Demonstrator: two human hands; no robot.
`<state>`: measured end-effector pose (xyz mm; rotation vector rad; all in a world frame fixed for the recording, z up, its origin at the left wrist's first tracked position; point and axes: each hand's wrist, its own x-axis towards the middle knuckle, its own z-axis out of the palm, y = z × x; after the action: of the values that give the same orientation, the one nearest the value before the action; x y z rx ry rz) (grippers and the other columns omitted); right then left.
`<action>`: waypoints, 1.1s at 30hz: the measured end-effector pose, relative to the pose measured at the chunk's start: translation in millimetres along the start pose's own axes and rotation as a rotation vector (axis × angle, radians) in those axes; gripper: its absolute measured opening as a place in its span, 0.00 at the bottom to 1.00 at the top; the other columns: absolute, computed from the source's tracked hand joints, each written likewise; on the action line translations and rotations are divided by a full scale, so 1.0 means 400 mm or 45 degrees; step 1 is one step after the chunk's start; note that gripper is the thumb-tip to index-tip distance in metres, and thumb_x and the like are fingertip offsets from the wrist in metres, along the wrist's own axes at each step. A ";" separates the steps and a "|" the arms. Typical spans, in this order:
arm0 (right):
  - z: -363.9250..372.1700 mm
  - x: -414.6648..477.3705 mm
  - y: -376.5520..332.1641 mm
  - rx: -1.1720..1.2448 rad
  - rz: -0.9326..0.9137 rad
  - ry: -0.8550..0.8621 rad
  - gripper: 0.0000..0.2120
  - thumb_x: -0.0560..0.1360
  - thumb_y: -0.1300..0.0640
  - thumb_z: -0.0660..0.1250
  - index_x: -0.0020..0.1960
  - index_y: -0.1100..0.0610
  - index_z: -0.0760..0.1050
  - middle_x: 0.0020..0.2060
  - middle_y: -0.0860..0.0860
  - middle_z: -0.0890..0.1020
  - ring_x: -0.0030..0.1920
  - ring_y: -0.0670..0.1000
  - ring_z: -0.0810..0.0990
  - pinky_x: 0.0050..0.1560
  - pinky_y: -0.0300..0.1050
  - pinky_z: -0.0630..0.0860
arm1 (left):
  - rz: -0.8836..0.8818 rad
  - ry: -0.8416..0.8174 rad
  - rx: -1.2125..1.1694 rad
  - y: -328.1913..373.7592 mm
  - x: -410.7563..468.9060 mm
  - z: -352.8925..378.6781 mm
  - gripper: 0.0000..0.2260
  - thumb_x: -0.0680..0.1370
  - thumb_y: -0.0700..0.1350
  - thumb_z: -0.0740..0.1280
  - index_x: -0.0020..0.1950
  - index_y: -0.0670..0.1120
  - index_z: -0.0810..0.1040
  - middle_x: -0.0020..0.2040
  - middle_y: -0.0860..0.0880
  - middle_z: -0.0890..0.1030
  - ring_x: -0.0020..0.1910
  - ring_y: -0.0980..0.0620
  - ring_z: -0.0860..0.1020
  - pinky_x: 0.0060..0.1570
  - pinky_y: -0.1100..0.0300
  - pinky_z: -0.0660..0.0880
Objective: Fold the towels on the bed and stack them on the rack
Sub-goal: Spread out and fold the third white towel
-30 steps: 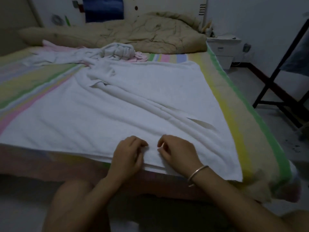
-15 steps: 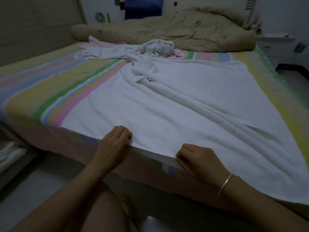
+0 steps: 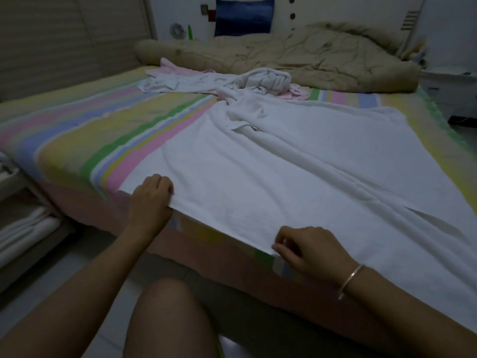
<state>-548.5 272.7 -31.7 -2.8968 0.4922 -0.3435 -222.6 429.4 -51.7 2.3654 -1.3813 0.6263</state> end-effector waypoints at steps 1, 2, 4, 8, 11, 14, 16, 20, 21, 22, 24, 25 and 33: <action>0.003 0.028 -0.019 0.007 -0.020 0.024 0.21 0.74 0.35 0.47 0.49 0.45 0.74 0.35 0.43 0.79 0.36 0.45 0.77 0.35 0.41 0.69 | -0.064 0.004 0.015 -0.029 0.010 0.000 0.16 0.60 0.28 0.67 0.41 0.43 0.69 0.39 0.43 0.70 0.38 0.42 0.70 0.30 0.50 0.65; 0.009 0.060 -0.042 0.012 -0.053 0.048 0.18 0.76 0.38 0.50 0.50 0.45 0.74 0.37 0.44 0.80 0.37 0.46 0.78 0.35 0.42 0.68 | -0.119 0.016 0.041 -0.058 0.020 0.001 0.16 0.61 0.28 0.67 0.42 0.43 0.69 0.40 0.43 0.70 0.38 0.41 0.70 0.30 0.49 0.65; 0.022 0.124 -0.085 0.016 -0.086 0.058 0.11 0.78 0.43 0.56 0.52 0.46 0.73 0.39 0.45 0.81 0.38 0.48 0.78 0.35 0.43 0.66 | -0.189 0.046 0.086 -0.102 0.039 0.003 0.15 0.62 0.27 0.65 0.42 0.43 0.69 0.40 0.41 0.70 0.38 0.40 0.70 0.30 0.48 0.65; 0.064 0.247 -0.147 0.074 -0.022 0.018 0.07 0.79 0.48 0.57 0.53 0.47 0.73 0.41 0.47 0.82 0.38 0.50 0.78 0.35 0.43 0.69 | -0.299 0.041 0.141 -0.203 0.066 -0.005 0.14 0.63 0.26 0.64 0.42 0.41 0.68 0.39 0.38 0.70 0.37 0.38 0.71 0.31 0.46 0.66; 0.088 0.284 -0.159 0.165 0.043 -0.024 0.07 0.78 0.50 0.60 0.54 0.48 0.74 0.41 0.47 0.82 0.39 0.50 0.78 0.36 0.43 0.69 | -0.342 -0.048 0.270 -0.274 0.050 -0.008 0.11 0.67 0.27 0.65 0.45 0.37 0.70 0.38 0.35 0.71 0.33 0.35 0.73 0.29 0.47 0.66; 0.102 0.287 -0.158 0.201 0.057 -0.055 0.06 0.78 0.51 0.60 0.53 0.47 0.74 0.38 0.47 0.81 0.38 0.49 0.77 0.37 0.44 0.70 | -0.395 -0.139 0.308 -0.287 0.023 0.014 0.09 0.70 0.28 0.65 0.46 0.38 0.70 0.38 0.35 0.72 0.32 0.34 0.75 0.28 0.46 0.70; 0.103 0.282 -0.151 0.270 0.097 -0.085 0.06 0.78 0.52 0.61 0.53 0.47 0.74 0.37 0.46 0.80 0.36 0.48 0.77 0.38 0.44 0.73 | -0.427 -0.199 0.250 -0.263 0.009 0.040 0.10 0.69 0.29 0.65 0.46 0.39 0.69 0.40 0.37 0.71 0.34 0.36 0.74 0.29 0.48 0.68; 0.083 0.262 -0.140 0.461 0.183 -0.167 0.06 0.79 0.53 0.61 0.53 0.48 0.74 0.35 0.47 0.81 0.33 0.46 0.79 0.41 0.46 0.78 | -0.389 -0.095 0.268 -0.213 -0.035 0.061 0.13 0.67 0.30 0.67 0.48 0.39 0.74 0.43 0.38 0.74 0.41 0.37 0.73 0.35 0.48 0.65; 0.074 0.246 -0.135 0.532 0.218 -0.186 0.06 0.79 0.54 0.60 0.54 0.48 0.74 0.35 0.48 0.82 0.31 0.45 0.79 0.39 0.43 0.78 | -0.418 -0.040 0.232 -0.189 -0.043 0.058 0.13 0.67 0.30 0.67 0.50 0.39 0.75 0.45 0.37 0.75 0.44 0.36 0.73 0.38 0.46 0.67; 0.066 0.234 -0.131 0.613 0.256 -0.195 0.06 0.80 0.54 0.60 0.54 0.49 0.74 0.35 0.49 0.82 0.29 0.45 0.79 0.35 0.39 0.77 | -0.442 0.015 0.183 -0.164 -0.049 0.051 0.13 0.68 0.30 0.66 0.51 0.39 0.76 0.46 0.37 0.76 0.45 0.36 0.73 0.41 0.45 0.68; 0.047 0.188 -0.112 0.728 0.352 -0.168 0.05 0.80 0.55 0.60 0.54 0.50 0.73 0.34 0.49 0.82 0.27 0.45 0.79 0.28 0.34 0.72 | -0.412 0.118 0.077 -0.079 -0.045 0.044 0.13 0.69 0.33 0.64 0.52 0.40 0.78 0.48 0.39 0.77 0.47 0.37 0.73 0.43 0.45 0.69; 0.035 0.158 -0.094 0.742 0.396 -0.128 0.05 0.80 0.56 0.61 0.55 0.50 0.73 0.33 0.49 0.82 0.26 0.45 0.79 0.27 0.32 0.70 | -0.374 0.143 0.019 -0.021 -0.038 0.045 0.14 0.69 0.36 0.62 0.53 0.41 0.79 0.49 0.40 0.78 0.48 0.37 0.74 0.45 0.46 0.70; -0.101 -0.148 0.188 0.603 0.970 0.312 0.09 0.75 0.61 0.62 0.48 0.48 0.75 0.31 0.51 0.83 0.29 0.48 0.80 0.38 0.48 0.78 | 0.129 -0.199 -0.318 0.628 0.003 0.105 0.25 0.76 0.52 0.51 0.64 0.42 0.78 0.64 0.36 0.76 0.64 0.38 0.75 0.65 0.39 0.66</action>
<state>-636.0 217.7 -20.8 -2.0330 1.2847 -0.5833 -433.9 288.6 -71.4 2.1942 -1.5540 0.2789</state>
